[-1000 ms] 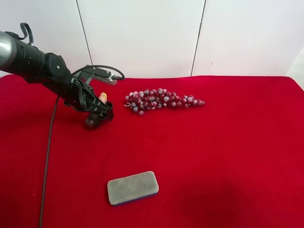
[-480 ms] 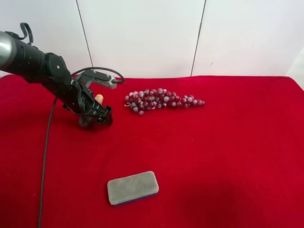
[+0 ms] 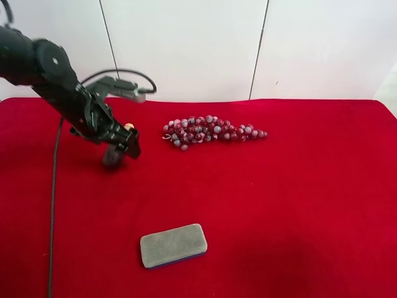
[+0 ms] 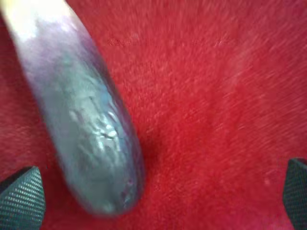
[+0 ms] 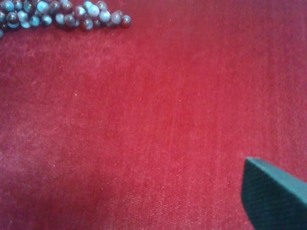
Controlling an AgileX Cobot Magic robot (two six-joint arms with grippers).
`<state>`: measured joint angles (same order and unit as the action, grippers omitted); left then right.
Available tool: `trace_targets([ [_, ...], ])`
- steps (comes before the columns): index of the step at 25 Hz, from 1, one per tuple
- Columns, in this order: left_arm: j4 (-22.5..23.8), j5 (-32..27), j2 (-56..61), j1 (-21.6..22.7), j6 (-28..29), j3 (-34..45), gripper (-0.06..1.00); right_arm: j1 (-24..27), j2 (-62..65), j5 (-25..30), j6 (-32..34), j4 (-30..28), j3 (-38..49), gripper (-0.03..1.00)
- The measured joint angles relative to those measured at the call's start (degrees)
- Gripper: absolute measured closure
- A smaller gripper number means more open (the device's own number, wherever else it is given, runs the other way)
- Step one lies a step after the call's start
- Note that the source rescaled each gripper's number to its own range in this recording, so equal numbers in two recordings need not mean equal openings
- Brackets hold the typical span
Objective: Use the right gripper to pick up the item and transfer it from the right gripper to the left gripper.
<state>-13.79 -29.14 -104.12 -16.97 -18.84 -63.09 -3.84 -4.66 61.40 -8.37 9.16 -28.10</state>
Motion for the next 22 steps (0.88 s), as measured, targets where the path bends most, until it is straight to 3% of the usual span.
trace_targets([
  [5,3.2,-3.2,7.1,0.0,3.8,0.3,-0.05,0.0,0.0,0.0,0.0,0.0,0.0,-0.03],
  [11,9.1,-3.7,18.1,0.0,8.9,6.5,-0.05,0.0,0.0,0.0,0.0,0.0,0.0,-0.03],
  [16,9.7,-4.7,28.1,0.0,11.7,12.6,-0.05,0.0,0.0,0.0,0.0,0.0,0.0,-0.03],
  [22,9.7,-12.6,39.9,0.0,13.1,14.7,-0.05,0.0,0.0,0.0,0.0,0.0,0.0,-0.03],
])
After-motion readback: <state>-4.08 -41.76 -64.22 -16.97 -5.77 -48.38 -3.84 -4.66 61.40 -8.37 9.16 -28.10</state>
